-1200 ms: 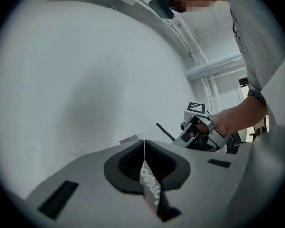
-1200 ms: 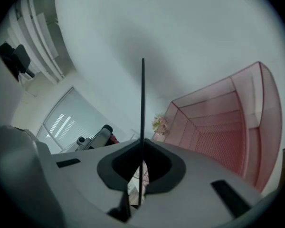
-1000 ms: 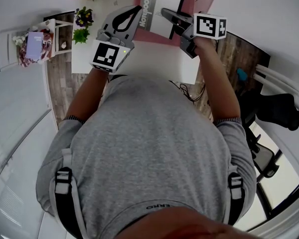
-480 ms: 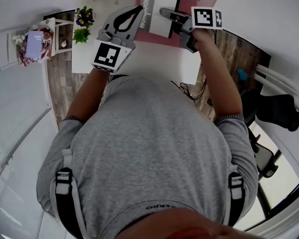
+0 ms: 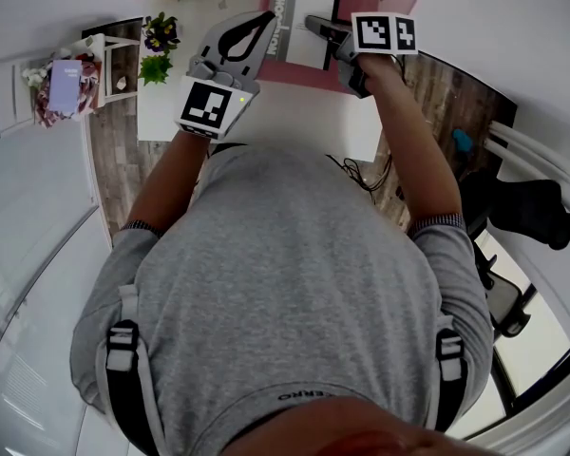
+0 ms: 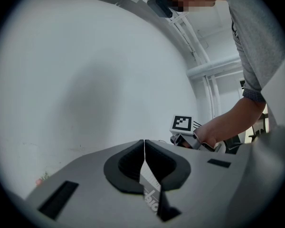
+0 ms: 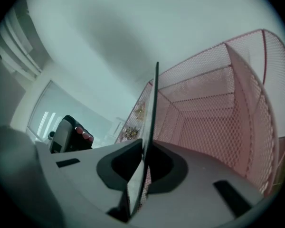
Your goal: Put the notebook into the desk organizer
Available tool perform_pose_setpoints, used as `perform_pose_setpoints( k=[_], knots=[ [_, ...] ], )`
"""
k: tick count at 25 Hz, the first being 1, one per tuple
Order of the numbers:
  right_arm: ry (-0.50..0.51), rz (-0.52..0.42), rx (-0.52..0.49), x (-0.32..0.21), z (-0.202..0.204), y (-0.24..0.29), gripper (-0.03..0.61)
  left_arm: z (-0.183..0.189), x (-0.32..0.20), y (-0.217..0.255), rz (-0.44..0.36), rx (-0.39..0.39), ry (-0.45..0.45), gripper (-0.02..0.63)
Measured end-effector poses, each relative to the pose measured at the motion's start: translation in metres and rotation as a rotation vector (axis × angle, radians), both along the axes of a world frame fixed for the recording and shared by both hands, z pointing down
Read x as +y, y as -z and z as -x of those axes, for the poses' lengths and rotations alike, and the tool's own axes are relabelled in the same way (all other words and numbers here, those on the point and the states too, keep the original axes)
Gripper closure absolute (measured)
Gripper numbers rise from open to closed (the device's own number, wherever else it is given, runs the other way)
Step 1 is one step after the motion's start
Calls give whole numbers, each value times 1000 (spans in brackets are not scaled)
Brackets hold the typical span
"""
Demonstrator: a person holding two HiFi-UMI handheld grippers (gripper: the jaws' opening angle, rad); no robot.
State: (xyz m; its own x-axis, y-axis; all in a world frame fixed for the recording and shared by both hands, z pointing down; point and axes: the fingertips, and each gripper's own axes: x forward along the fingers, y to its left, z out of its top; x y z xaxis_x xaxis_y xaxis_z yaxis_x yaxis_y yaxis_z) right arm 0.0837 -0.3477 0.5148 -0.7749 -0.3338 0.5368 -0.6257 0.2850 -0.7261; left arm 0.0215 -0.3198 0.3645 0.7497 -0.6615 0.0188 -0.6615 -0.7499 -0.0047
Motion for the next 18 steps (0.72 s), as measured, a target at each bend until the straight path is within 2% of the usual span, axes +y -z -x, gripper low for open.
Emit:
perform_pose_setpoints(
  k=[8, 18],
  knots=[
    [61, -120, 216, -4, -1, -5, 504, 2, -3, -2, 5, -1, 5, 591],
    [107, -256, 445, -8, -10, -8, 383, 2, -3, -5, 0, -13, 13, 591]
  ],
)
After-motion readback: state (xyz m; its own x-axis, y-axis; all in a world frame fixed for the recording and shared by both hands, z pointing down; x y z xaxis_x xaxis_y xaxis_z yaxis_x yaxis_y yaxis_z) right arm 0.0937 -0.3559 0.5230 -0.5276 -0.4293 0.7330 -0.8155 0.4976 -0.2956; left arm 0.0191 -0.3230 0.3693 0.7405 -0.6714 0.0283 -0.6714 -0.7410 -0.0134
